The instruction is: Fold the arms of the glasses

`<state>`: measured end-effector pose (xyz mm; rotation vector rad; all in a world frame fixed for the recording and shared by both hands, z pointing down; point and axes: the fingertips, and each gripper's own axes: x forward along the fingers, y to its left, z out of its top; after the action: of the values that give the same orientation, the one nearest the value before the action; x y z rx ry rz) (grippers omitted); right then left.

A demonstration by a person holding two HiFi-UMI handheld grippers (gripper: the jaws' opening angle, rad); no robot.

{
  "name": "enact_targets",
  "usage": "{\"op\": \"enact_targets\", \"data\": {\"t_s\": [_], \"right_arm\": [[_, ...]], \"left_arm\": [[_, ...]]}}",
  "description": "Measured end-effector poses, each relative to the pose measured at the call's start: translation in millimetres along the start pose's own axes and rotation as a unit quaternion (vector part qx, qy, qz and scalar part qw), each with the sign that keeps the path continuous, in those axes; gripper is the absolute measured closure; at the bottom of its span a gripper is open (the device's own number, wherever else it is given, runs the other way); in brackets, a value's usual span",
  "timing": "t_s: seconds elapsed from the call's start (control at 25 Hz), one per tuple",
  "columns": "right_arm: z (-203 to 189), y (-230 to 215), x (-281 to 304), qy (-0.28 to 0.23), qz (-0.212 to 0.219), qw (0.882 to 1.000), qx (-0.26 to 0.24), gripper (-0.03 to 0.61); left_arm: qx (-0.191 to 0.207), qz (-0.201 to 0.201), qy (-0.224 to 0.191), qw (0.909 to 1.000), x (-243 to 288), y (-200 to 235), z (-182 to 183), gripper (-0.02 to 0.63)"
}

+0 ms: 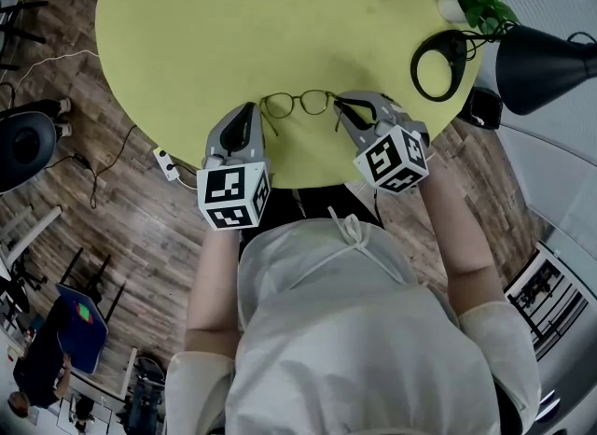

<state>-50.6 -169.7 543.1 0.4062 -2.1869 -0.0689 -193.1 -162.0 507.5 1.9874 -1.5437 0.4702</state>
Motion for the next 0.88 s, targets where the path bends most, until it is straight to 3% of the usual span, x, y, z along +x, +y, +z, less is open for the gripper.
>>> {"op": "enact_targets", "data": {"t_s": [0.56,0.88], "right_arm": [[1,5,-2,-0.007,0.015,1.0,-0.01,0.561],[0,9,-3,-0.011,0.025,1.0,-0.011,0.561]], "left_arm": [[0.019,-0.026,0.024,0.9992,27,-21,-10,0.607],[0.006,-0.03,0.037,0.9988,43,-26,-17,0.607]]}}
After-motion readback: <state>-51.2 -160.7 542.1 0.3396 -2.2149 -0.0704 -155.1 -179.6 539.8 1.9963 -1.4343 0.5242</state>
